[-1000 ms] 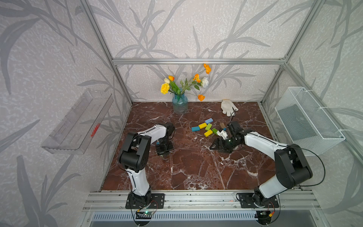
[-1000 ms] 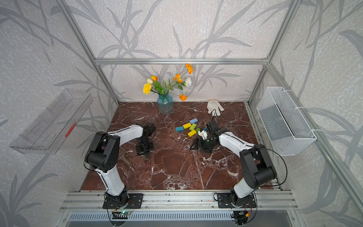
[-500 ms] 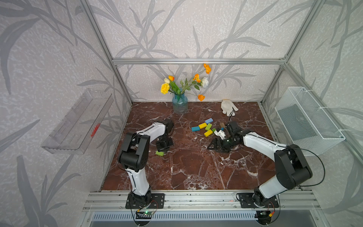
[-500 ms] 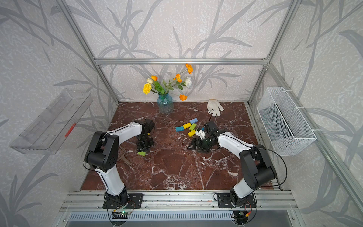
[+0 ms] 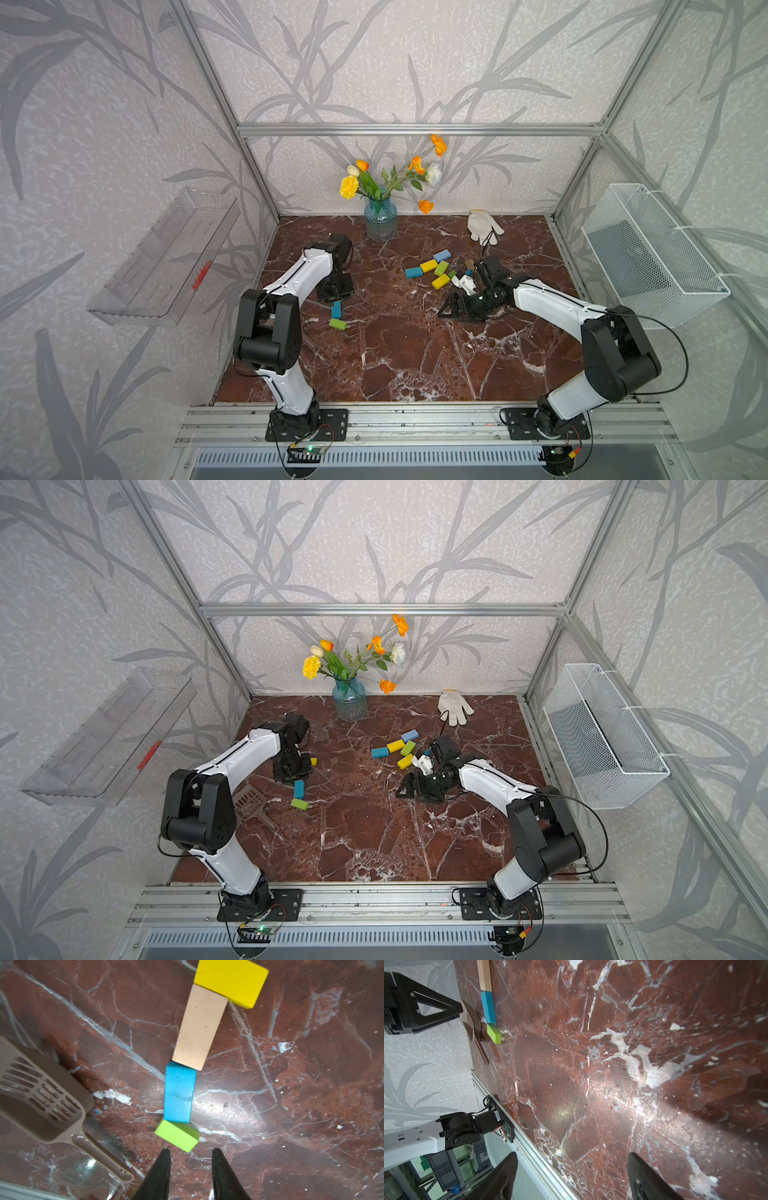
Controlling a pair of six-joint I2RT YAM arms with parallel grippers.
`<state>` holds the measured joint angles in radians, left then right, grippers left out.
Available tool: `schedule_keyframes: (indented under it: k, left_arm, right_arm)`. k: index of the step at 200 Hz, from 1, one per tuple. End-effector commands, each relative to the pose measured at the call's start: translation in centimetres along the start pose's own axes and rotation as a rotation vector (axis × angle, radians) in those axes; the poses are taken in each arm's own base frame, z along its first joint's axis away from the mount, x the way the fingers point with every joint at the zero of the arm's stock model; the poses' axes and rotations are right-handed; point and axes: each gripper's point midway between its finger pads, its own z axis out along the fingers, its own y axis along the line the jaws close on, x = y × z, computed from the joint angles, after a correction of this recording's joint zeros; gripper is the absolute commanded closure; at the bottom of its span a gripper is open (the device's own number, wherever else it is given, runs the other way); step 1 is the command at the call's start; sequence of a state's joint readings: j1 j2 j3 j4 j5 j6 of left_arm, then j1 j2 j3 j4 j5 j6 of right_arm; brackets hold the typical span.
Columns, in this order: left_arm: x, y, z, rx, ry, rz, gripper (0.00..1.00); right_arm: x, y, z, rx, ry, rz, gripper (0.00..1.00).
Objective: Assemble the letter c with building blocks
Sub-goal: Adjust the building block at the center of the board.
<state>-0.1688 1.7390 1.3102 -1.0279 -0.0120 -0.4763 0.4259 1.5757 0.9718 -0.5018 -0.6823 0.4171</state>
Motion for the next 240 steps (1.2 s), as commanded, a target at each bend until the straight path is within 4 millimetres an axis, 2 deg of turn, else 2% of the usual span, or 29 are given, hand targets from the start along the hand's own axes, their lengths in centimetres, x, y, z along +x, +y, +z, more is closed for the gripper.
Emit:
schedule_keyframes:
  k: [1,67,103,136,240]
  left_arm:
    - [-0.1,1.3,-0.4,-0.065,-0.009,0.081,0.62]
    - [-1.0,0.7,2.2,-0.051,-0.023,0.177,0.53]
    - [-1.8,0.0,3.7,-0.031,-0.054,0.21,0.55]
    - [-2.0,0.5,4.8,-0.066,-0.063,0.221,0.56]
    - [-2.0,1.4,5.7,-0.118,-0.055,0.217,0.57]
  right_arm:
    - [-0.7,1.2,-0.6,0.005,-0.016,-0.044,0.18]
    - [-1.2,3.1,-0.3,-0.015,-0.042,-0.082,0.18]
    - [-1.1,3.5,-0.5,-0.028,-0.06,-0.069,0.17]
    - [-0.6,3.3,-0.5,-0.027,-0.068,-0.049,0.18]
    - [-1.1,4.1,-0.7,-0.032,-0.072,-0.052,0.17]
